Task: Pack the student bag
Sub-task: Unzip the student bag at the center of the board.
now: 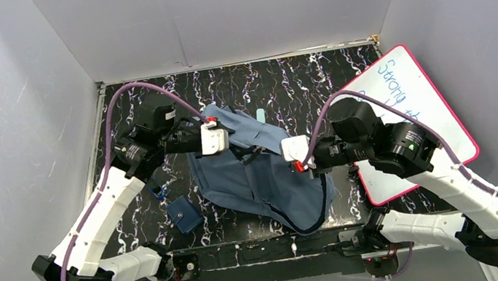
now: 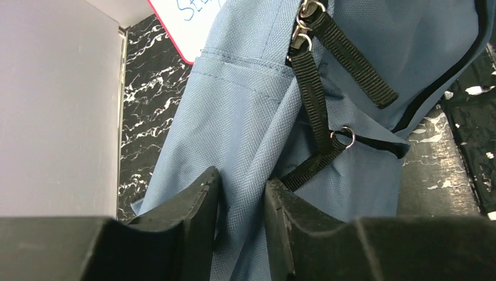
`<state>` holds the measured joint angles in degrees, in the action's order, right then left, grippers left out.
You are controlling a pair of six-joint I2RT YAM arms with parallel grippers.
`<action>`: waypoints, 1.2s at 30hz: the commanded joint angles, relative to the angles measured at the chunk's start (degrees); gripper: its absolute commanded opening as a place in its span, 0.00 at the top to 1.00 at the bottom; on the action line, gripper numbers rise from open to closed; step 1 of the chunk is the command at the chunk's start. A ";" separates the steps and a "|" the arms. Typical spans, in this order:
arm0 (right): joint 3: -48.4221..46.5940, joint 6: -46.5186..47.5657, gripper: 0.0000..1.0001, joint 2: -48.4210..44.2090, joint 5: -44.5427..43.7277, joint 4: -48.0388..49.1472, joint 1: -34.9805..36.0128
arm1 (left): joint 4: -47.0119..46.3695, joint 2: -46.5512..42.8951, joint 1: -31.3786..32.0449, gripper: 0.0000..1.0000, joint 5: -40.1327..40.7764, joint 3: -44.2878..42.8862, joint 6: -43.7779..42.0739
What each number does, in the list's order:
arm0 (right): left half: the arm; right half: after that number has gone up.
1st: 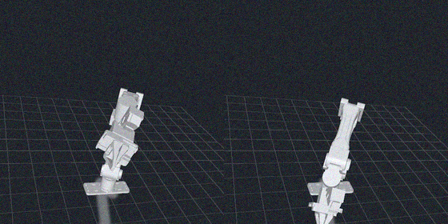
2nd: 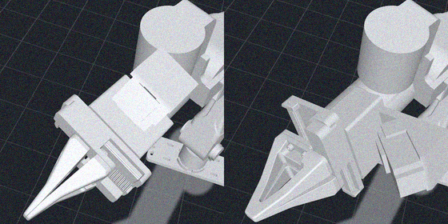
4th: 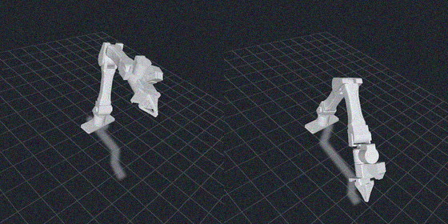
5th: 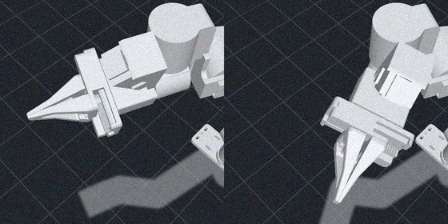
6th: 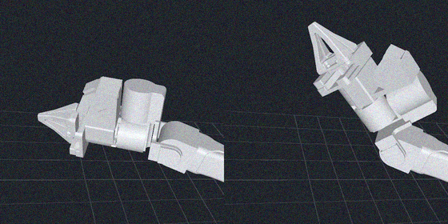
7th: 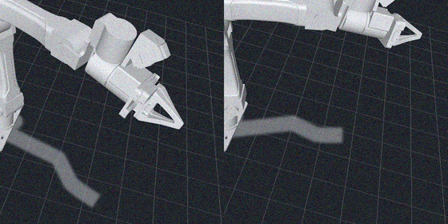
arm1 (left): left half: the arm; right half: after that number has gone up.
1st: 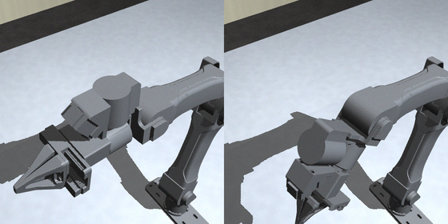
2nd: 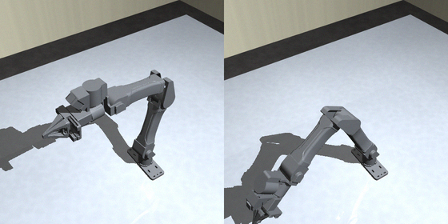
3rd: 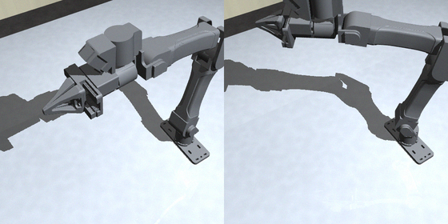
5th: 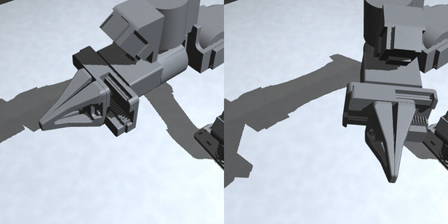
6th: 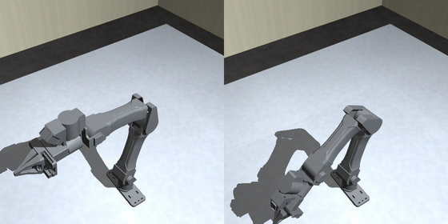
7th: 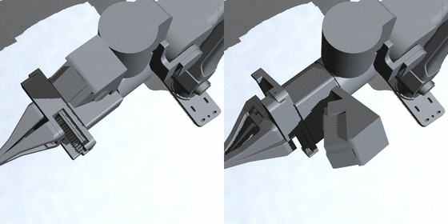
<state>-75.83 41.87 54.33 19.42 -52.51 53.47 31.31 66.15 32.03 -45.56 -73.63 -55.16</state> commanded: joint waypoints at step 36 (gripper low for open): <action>1.01 -99.18 0.53 -2.41 -29.60 32.70 0.13 | -13.52 -3.18 0.31 1.00 4.87 0.83 22.91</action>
<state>-71.55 -47.35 45.63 -15.73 -23.44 53.41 25.15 65.21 32.36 -39.90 -72.47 -35.75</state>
